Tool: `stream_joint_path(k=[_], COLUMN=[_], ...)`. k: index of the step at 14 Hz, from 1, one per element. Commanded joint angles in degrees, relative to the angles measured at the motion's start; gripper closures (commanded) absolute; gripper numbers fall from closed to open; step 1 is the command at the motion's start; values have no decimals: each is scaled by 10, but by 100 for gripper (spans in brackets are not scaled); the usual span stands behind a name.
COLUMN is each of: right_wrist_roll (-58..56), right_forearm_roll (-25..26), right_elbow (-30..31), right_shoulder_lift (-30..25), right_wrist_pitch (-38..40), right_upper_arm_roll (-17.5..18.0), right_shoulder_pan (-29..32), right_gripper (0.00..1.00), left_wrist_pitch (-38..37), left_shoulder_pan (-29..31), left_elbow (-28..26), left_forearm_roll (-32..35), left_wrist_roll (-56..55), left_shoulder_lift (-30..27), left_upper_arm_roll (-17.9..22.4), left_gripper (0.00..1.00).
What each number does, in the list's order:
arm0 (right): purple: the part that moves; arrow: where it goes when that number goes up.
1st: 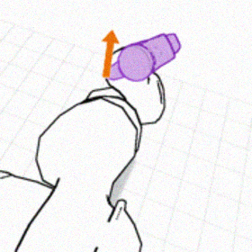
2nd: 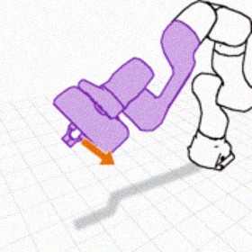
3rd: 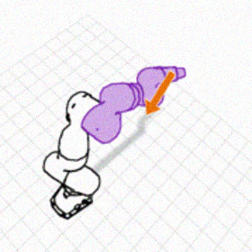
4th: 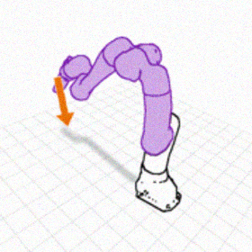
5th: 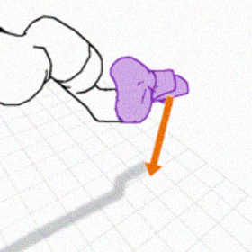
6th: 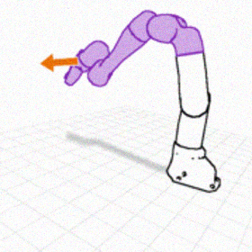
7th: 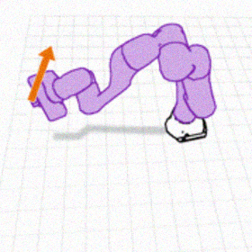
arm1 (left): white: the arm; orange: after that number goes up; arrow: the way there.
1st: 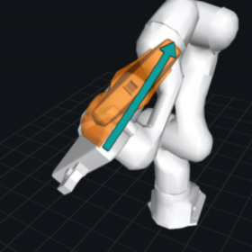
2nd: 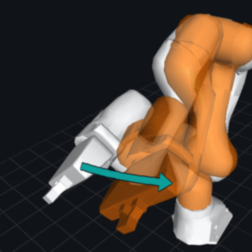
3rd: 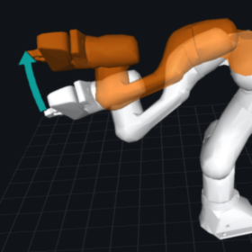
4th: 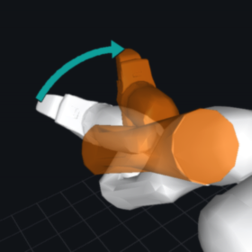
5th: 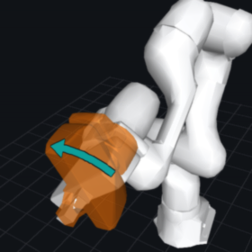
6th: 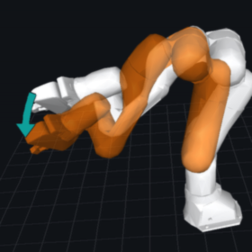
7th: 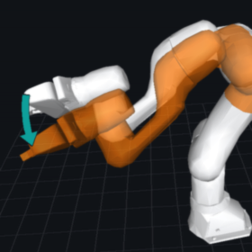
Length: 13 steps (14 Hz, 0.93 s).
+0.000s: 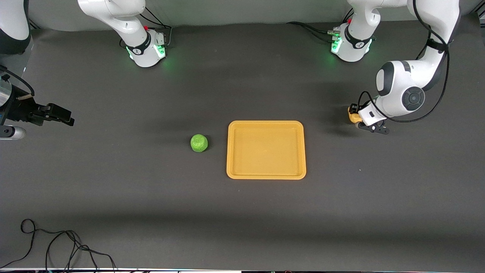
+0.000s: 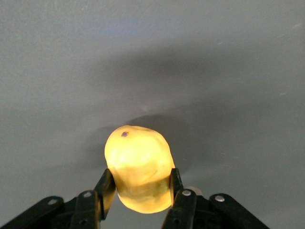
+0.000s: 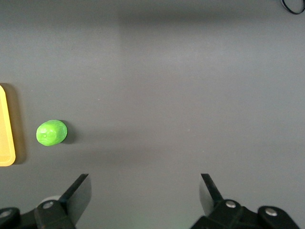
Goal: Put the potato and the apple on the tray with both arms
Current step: 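Close the left gripper on the yellow potato and lift it, then carry the potato over the tray and release it with the left gripper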
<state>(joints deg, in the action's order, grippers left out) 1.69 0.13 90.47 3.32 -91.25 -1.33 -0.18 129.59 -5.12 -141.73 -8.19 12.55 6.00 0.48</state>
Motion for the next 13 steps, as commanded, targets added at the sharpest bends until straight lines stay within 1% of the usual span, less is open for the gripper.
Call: stream_joint_path(k=[1,3,5,7,8,9,11,13], right_wrist_roll=[-8,-8,-13,-14,-14,-13,-6,7], right_forearm_roll=[-7,-7,-7,-8,-8,-7,-7,-9], right_elbow=[-10,-11,-11,-11,-10,-9,-4,7], right_shoulder_lift=[5,5,7,9,11,13,14,13], right_wrist_pitch=[6,6,6,5,4,2,-2,-12], right_upper_arm_roll=[1,1,4,4,4,4,4,4], right_shoulder_pan=[1,1,0,-3,-4,-22,-39,-74], right_gripper=[0,0,0,0,0,0,0,0], left_wrist_pitch=[-78,-90,-88,-82,-82,-79,-66,-64], left_shoulder_pan=[-64,-109,-153,-188,-194,-204,-205,-205], left_elbow=[95,172,254,331,353,360,361,365], left_forearm_roll=[-41,-55,-73,-73,-73,-73,-70,-66], left_wrist_roll=[-104,-176,-247,-305,-313,-314,-314,-306], left_shoulder_lift=[0,44,110,175,193,198,206,222], left_upper_arm_roll=[-14,-17,-17,-17,-18,-18,-18,-17], left_gripper=[88,88,88,88,88,88,88,86])
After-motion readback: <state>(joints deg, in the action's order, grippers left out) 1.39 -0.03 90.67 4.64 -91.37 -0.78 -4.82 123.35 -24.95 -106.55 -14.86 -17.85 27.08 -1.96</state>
